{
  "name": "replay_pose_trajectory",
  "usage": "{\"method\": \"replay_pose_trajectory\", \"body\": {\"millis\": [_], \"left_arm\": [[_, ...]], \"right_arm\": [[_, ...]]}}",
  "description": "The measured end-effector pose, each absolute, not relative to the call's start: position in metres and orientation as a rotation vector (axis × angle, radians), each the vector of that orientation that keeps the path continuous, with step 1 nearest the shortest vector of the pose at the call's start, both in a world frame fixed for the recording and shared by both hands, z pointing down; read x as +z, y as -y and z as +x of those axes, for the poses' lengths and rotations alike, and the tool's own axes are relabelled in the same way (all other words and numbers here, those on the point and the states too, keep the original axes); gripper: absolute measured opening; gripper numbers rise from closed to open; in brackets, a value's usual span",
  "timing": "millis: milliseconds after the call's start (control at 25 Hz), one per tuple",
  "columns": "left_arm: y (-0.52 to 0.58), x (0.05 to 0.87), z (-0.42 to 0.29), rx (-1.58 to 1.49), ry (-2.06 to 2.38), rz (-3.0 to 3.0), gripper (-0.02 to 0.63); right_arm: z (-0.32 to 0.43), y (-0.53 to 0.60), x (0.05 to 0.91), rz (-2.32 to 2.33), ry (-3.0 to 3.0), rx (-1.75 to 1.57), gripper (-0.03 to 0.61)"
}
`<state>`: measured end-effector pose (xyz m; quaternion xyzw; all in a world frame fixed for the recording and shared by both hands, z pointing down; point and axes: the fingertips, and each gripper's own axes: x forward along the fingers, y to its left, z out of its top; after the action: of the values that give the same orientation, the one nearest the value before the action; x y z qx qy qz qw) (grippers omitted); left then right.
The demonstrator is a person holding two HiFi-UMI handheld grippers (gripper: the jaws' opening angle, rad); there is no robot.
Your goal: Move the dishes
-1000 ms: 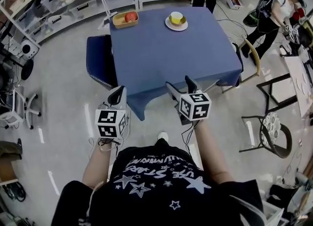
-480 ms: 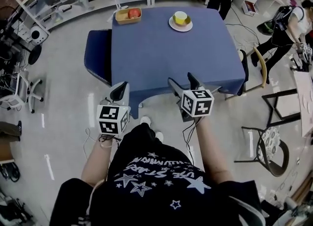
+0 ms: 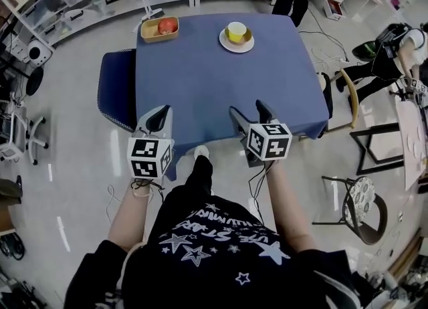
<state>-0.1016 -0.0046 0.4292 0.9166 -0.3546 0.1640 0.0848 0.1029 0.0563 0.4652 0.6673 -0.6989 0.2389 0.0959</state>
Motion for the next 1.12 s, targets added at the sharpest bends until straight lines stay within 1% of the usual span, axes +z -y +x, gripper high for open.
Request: {"method": "replay_pose_trajectory", "body": {"millis": [320,520,840,1120], "left_arm": [[0.092,0.434,-0.037,0.478,1.023,2.749,0.02],[0.139,0.441,-0.017,0.474,1.013,2.732,0.02],[0.192,0.445,0.002,0.453,1.02,2.71,0.02],[0.221,0.453,0.012,0.468,1.012,2.695,0.02]], "right_arm": [[0.173,0.03,0.459,1.997,2.02,0.693,0.364],[0.201,0.082,0.457,2.009,2.009,0.786,0.357],[0.238,0.142,0.462,2.012,1.95,0.913,0.278],[0.255,0.192,0.47,1.98,1.919,0.93,0.23]]}}
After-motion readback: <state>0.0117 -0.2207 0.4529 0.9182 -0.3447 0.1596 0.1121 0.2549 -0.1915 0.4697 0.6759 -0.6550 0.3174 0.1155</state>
